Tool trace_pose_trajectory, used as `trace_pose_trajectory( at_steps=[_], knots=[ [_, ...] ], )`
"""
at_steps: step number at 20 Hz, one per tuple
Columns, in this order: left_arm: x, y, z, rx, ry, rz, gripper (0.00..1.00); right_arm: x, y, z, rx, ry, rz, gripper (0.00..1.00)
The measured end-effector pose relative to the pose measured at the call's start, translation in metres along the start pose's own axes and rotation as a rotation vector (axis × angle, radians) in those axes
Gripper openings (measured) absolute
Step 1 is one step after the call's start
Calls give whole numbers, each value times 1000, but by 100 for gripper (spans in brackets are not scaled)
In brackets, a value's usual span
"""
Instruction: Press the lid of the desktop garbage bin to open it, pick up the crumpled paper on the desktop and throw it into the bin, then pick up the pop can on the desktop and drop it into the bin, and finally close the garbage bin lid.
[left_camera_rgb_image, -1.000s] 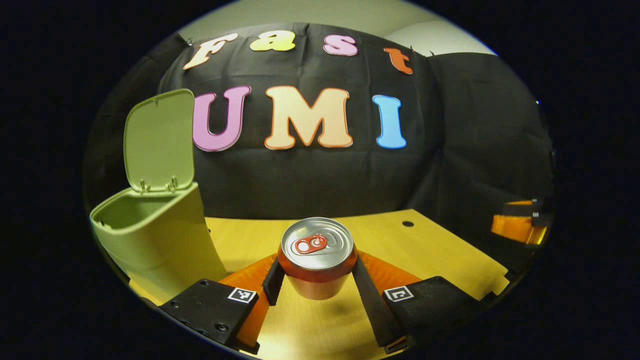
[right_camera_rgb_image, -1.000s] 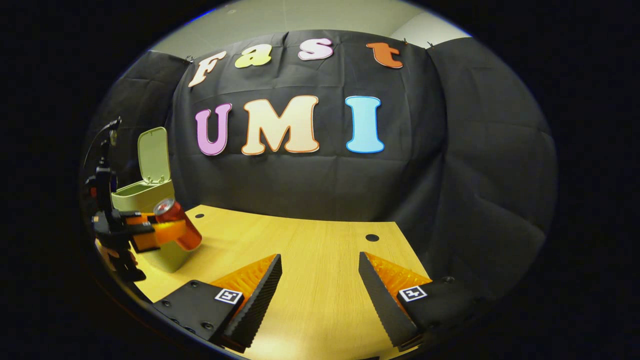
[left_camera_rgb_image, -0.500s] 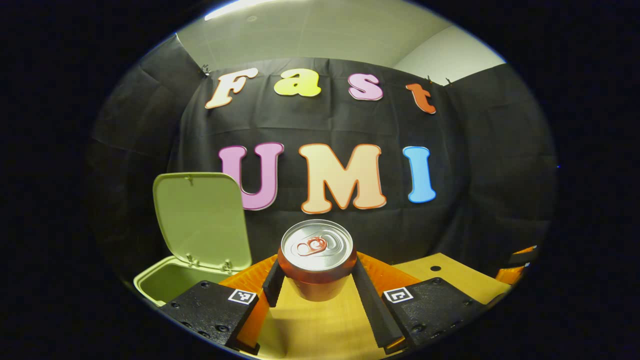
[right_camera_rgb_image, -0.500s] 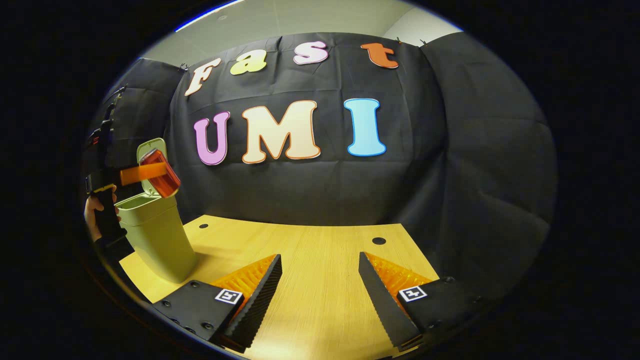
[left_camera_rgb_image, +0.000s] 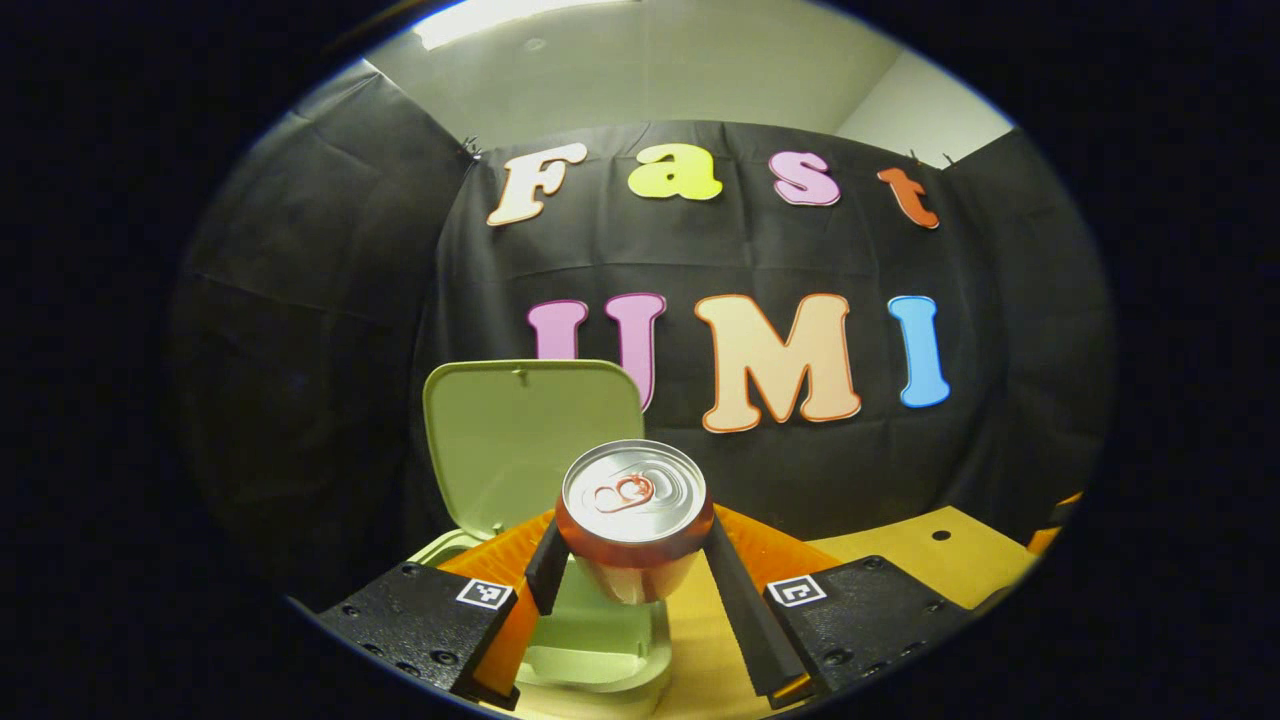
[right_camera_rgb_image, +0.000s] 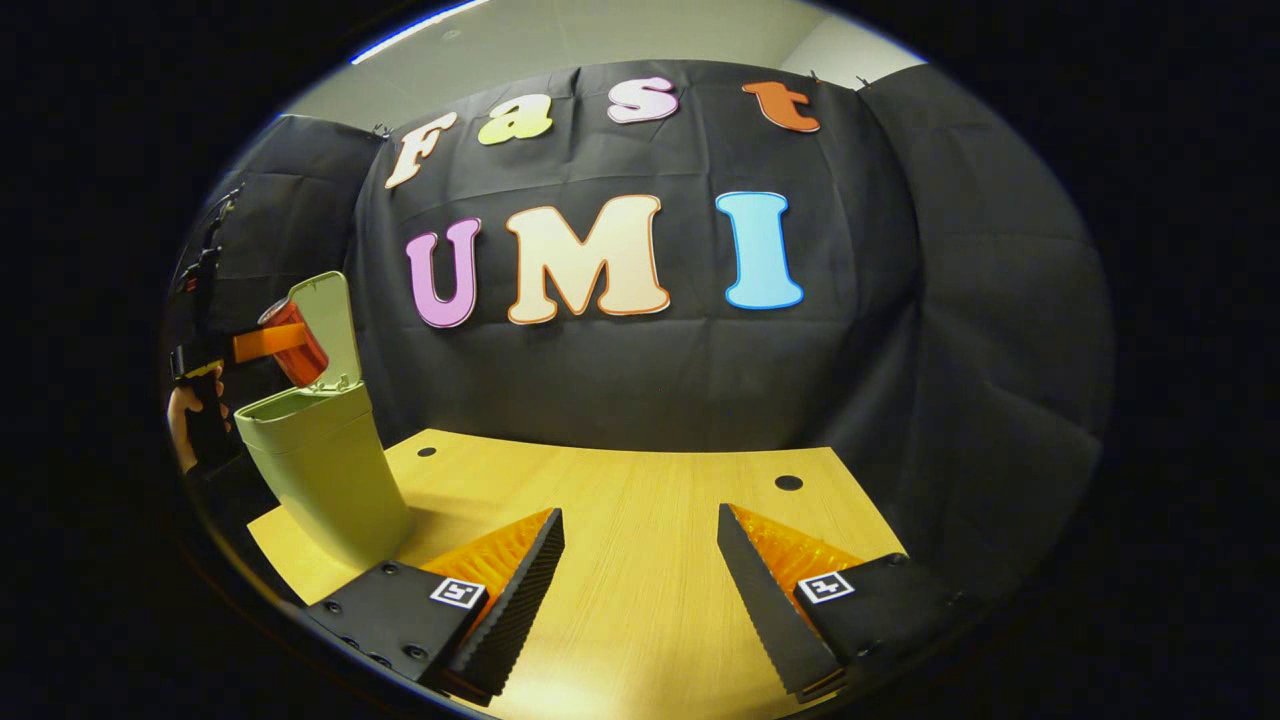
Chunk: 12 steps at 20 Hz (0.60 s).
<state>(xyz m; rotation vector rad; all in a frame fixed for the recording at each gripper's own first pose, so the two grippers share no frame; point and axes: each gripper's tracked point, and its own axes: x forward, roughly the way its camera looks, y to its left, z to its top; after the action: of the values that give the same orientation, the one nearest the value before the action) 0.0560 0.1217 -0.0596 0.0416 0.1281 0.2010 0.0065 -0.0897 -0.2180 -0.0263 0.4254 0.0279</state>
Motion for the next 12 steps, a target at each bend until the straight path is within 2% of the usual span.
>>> trace_pose_trajectory(
  at_steps=[5, 7, 8, 10, 12],
  knots=[
    [-5, 32, -19, 15, 50, 68, 78, 3, 17, 5, -2, -1, 19, 97],
    [-7, 39, -2, 19, 14, 71, 78, 2, 20, 7, -7, -6, 15, 97],
    [-7, 42, 6, 25, 0, 68, 84, 2, 24, 7, -7, -7, 12, 97],
    [-3, 46, 24, 40, -26, 50, 90, 1, 30, 8, 1, -11, 1, 99],
    [2, 49, 45, 44, -58, 24, 92, -3, 39, 8, 9, -14, -9, 97]
  ],
)
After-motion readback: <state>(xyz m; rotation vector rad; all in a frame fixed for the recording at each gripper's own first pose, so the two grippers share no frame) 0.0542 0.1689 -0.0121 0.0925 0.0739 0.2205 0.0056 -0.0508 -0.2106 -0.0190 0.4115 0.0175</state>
